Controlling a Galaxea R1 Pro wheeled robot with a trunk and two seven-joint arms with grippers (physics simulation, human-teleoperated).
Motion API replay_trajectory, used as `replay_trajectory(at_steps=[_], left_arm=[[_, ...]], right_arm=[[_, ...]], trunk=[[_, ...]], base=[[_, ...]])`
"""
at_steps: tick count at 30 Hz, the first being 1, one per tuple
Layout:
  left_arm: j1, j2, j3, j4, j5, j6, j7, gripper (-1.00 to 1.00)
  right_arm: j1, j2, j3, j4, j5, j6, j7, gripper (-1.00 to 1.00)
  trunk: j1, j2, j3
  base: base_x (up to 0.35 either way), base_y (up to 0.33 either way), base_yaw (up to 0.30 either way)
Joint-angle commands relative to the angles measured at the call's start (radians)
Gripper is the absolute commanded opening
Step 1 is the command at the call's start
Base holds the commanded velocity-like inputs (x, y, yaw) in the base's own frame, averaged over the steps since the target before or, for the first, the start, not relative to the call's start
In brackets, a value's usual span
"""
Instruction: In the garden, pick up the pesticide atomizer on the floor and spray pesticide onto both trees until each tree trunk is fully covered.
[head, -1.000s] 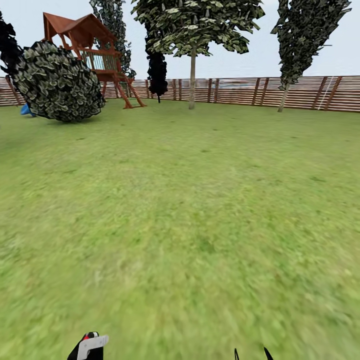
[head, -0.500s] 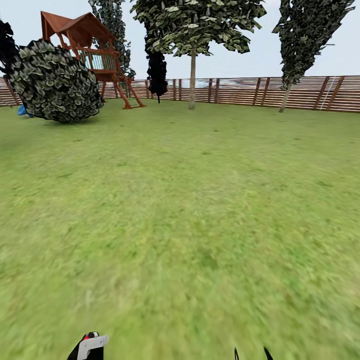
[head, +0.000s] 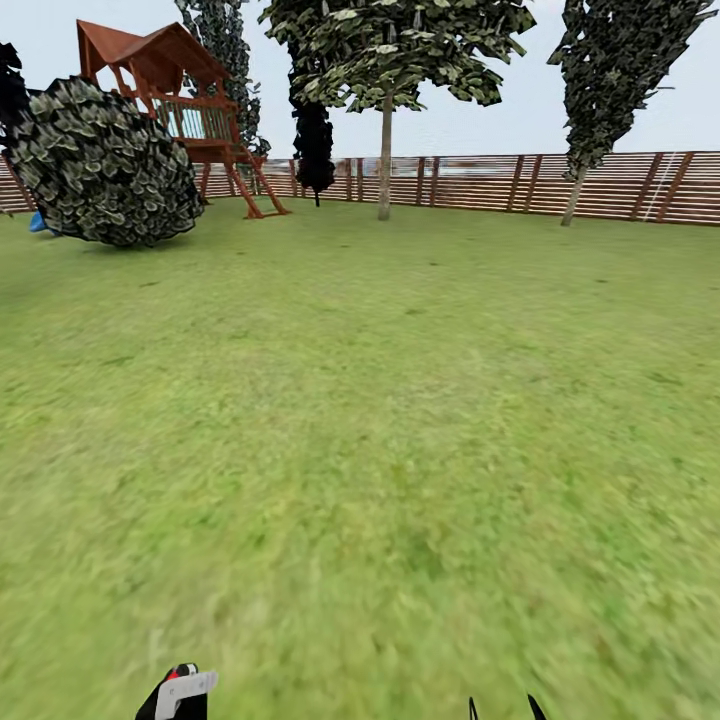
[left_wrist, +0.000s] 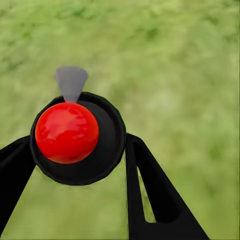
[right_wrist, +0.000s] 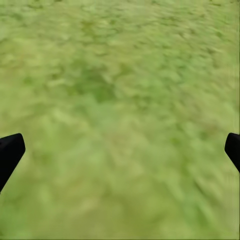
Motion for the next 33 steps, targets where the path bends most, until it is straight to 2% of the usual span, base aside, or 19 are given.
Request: replay_trajectory(at_steps=[1,33], left_arm=[[0.0,0.0,0.0,0.0,0.0,0.0,0.0,-1.0],[0.0,0.0,0.0,0.002,-0.002,0.002,0.002,-1.0]], right_arm=[[0.0,0.0,0.0,0.0,0.0,0.0,0.0,1.0],[0.0,0.0,0.0,0.0,0.0,0.0,0.0,1.0]], trunk=[[0.0,0.0,0.0],[0.0,0.0,0.0]], base=[[0.337,0.0,0.0],[0.336,0.0,0.0]])
